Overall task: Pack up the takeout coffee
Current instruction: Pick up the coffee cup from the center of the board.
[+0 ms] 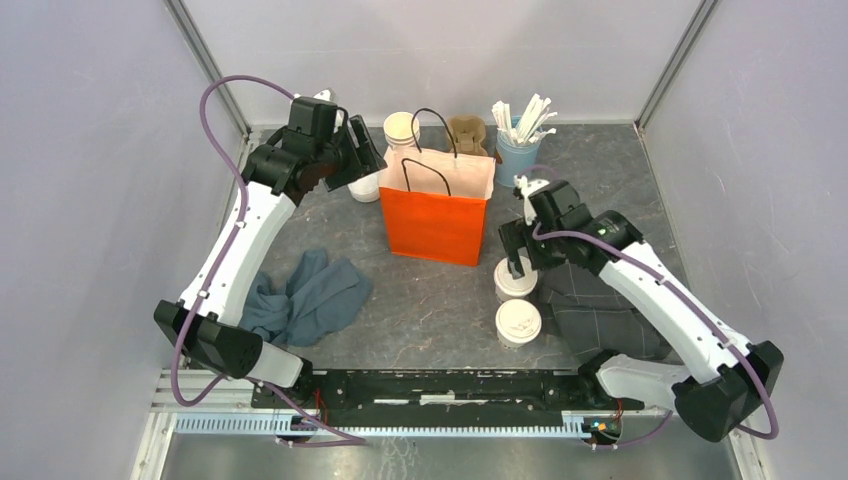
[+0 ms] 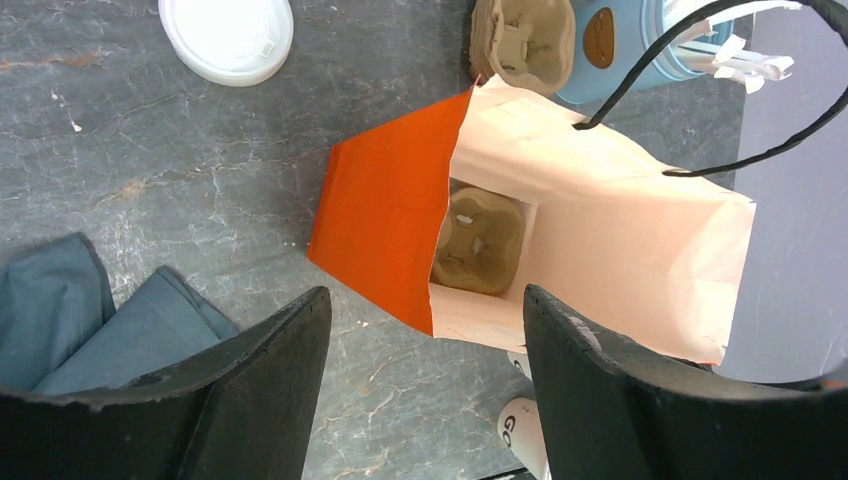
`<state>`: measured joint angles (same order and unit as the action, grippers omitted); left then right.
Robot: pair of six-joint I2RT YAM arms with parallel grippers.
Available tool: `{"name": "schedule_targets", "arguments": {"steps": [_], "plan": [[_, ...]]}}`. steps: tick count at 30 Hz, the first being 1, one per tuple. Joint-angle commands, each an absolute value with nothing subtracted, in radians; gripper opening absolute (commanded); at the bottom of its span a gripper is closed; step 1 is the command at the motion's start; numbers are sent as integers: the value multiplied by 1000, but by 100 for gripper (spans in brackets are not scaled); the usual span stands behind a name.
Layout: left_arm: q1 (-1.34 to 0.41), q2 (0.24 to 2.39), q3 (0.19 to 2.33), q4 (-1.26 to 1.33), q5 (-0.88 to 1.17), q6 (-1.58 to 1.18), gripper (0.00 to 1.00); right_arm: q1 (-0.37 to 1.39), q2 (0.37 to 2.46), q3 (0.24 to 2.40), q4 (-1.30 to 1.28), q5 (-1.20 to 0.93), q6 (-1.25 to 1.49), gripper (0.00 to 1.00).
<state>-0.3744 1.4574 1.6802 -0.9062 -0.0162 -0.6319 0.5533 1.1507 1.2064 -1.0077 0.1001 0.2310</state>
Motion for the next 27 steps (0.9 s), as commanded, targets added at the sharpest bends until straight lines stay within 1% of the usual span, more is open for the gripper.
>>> {"name": "schedule_targets", "arguments": {"steps": [1, 3, 6, 11, 17, 24, 27], "plan": [[-368, 1444, 1681, -847, -18, -667, 77, 589, 1165, 1138, -943, 57, 311, 98], [-368, 1437, 1662, -841, -7, -674, 77, 612, 1205, 1131, -936, 51, 330, 98], [-367, 1424, 1634, -836, -5, -684, 77, 649, 1241, 1135, -948, 131, 385, 98], [-368, 1394, 1600, -836, -5, -689, 77, 654, 1244, 1112, -947, 183, 442, 98], [-368, 1372, 1577, -836, -8, -683, 77, 658, 1262, 1101, -932, 198, 431, 97], [-367, 1367, 1571, -836, -5, -680, 77, 660, 1278, 1098, -902, 184, 427, 92], [-368, 1366, 1566, -836, -5, -677, 77, 659, 1290, 1102, -898, 192, 427, 91]]}}
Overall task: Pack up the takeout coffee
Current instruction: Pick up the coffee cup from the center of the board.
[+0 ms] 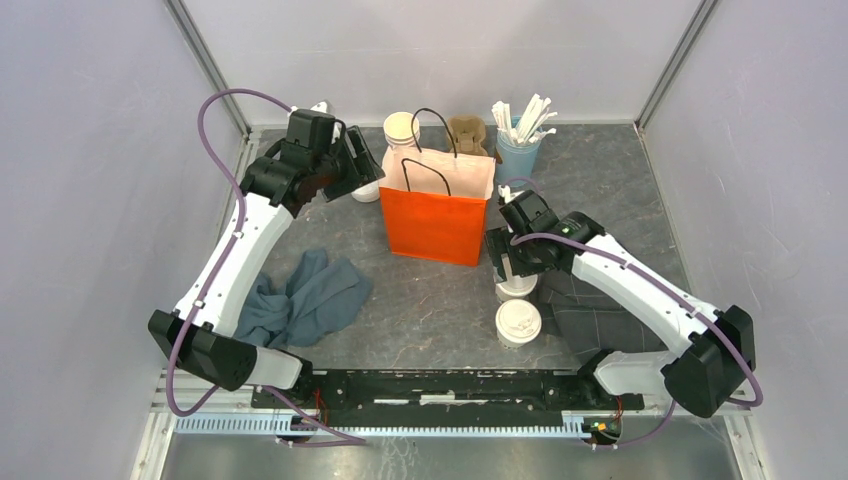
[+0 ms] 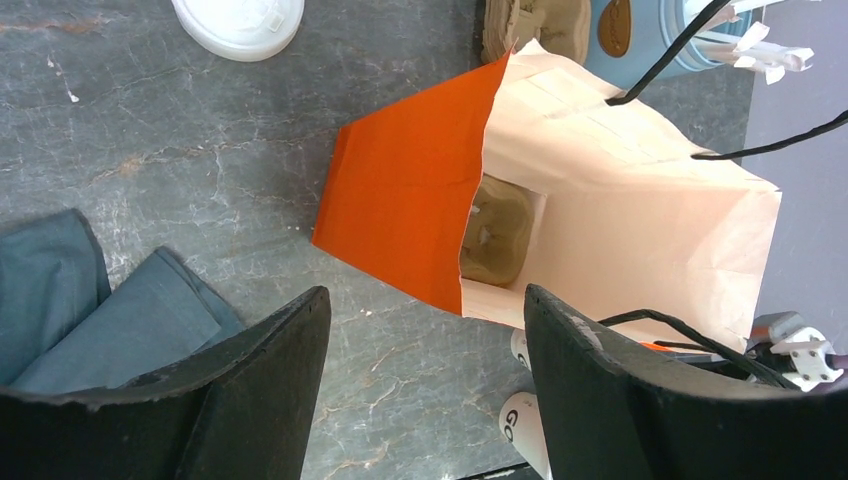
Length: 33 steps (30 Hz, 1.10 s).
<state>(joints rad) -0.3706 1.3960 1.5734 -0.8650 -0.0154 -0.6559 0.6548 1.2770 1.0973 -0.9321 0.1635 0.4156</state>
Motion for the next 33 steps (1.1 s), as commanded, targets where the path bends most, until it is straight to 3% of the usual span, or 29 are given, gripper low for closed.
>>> {"name": "schedule_targets", "arguments": {"steps": [1, 9, 33], "plan": [[-367, 1367, 1565, -836, -5, -677, 77, 659, 1293, 1105, -898, 192, 426, 91], [-368, 1367, 1564, -836, -5, -666, 78, 659, 1303, 1095, -896, 199, 425, 85], [-367, 1382, 1566, -836, -5, -647, 78, 660, 1324, 1072, -901, 197, 414, 88]]}}
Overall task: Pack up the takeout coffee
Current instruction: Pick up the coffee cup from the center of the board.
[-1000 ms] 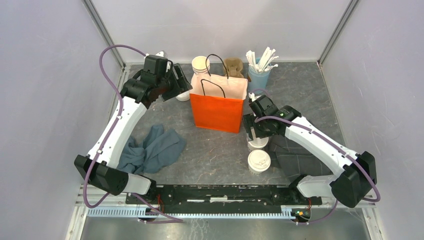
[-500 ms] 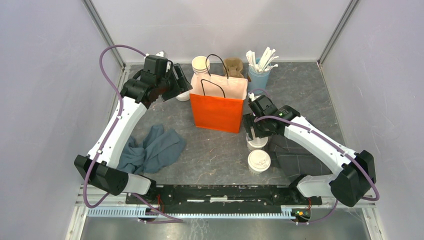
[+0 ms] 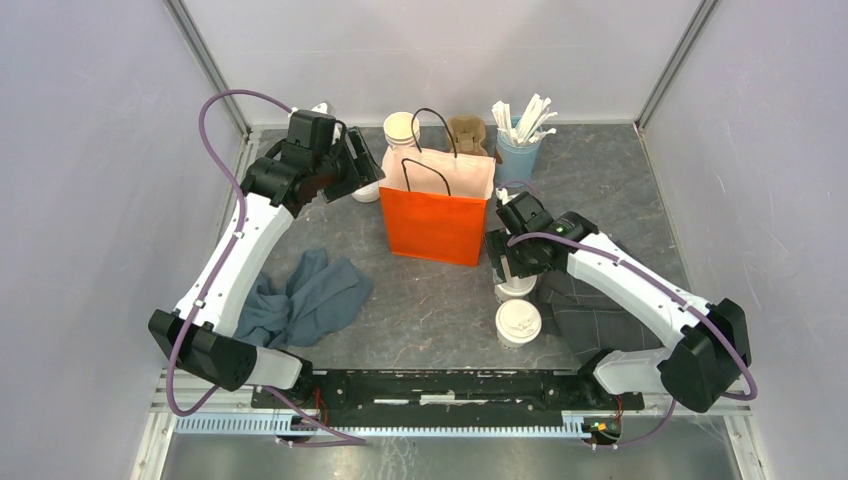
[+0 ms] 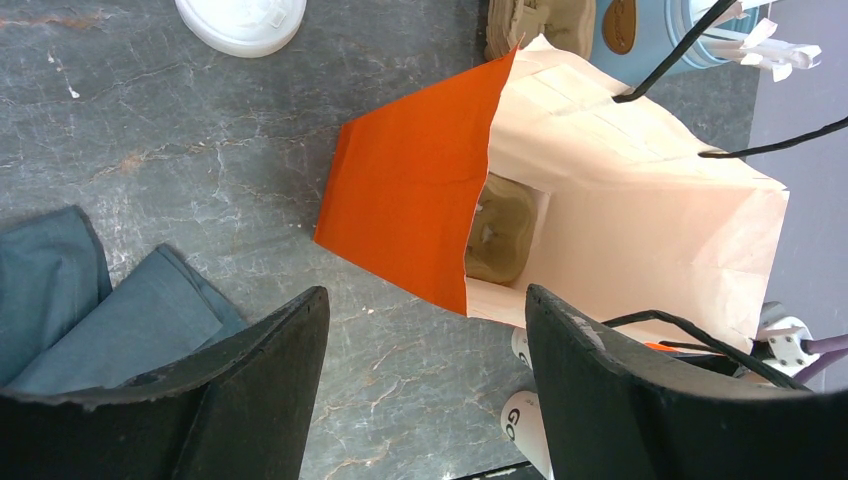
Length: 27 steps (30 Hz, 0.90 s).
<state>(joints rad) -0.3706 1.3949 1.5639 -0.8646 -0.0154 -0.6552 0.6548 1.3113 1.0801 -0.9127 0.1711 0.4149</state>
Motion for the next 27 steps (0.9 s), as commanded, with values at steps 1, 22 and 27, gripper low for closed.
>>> {"name": "schedule_targets", "arguments": {"steps": [1, 22, 27], "plan": [[-367, 1384, 1566, -836, -5, -647, 78, 660, 1325, 1072, -901, 199, 413, 88], [-364, 1549, 1733, -831, 56, -561, 76, 661, 1128, 1091, -842, 284, 283, 65], [-364, 1585, 1747, -833, 68, -537, 73, 660, 1038, 1118, -883, 371, 161, 64]]}}
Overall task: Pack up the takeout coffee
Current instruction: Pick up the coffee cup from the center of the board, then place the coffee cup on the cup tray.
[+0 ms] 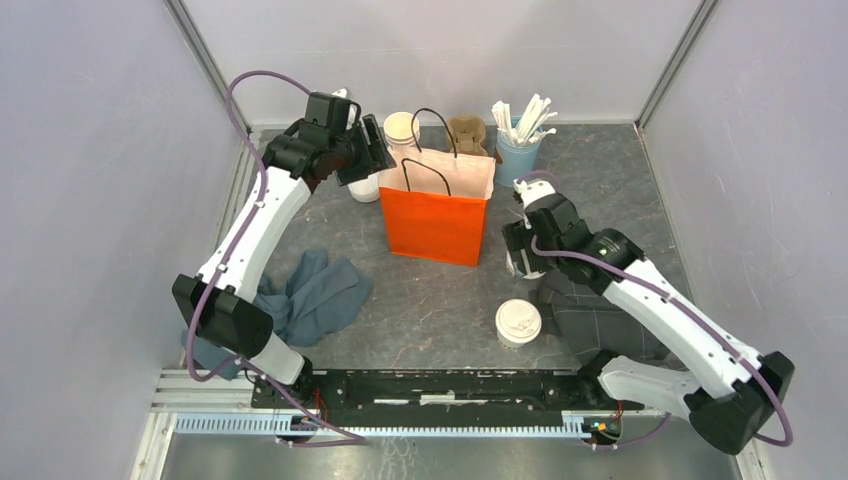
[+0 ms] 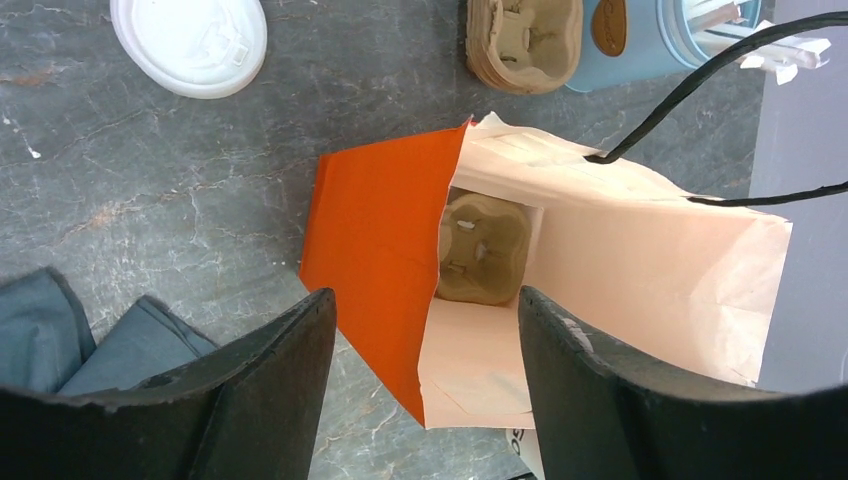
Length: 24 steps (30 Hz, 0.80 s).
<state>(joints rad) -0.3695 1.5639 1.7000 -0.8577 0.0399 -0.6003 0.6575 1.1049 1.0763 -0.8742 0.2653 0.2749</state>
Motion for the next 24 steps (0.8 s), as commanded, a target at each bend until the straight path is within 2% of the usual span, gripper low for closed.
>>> {"name": "schedule_targets", "arguments": {"steps": [1, 6, 13, 18, 24], "plan": [[-365, 1592, 1748, -832, 72, -534, 72, 661, 1025, 1130, -893, 396, 141, 64], [-364, 1628, 1780, -845, 57, -503, 67, 661, 971, 1235, -903, 431, -4, 64], [-370, 1674, 1827, -842, 41, -491, 56, 661, 927, 1380, -734, 376, -166, 60], [-388, 1695, 1830, -836, 17, -490, 42, 661, 952, 1456, -602, 266, -222, 57], [-401, 1663, 1798, -766, -42, -452, 17, 661, 1009, 1496, -521, 27, -346, 53]]}}
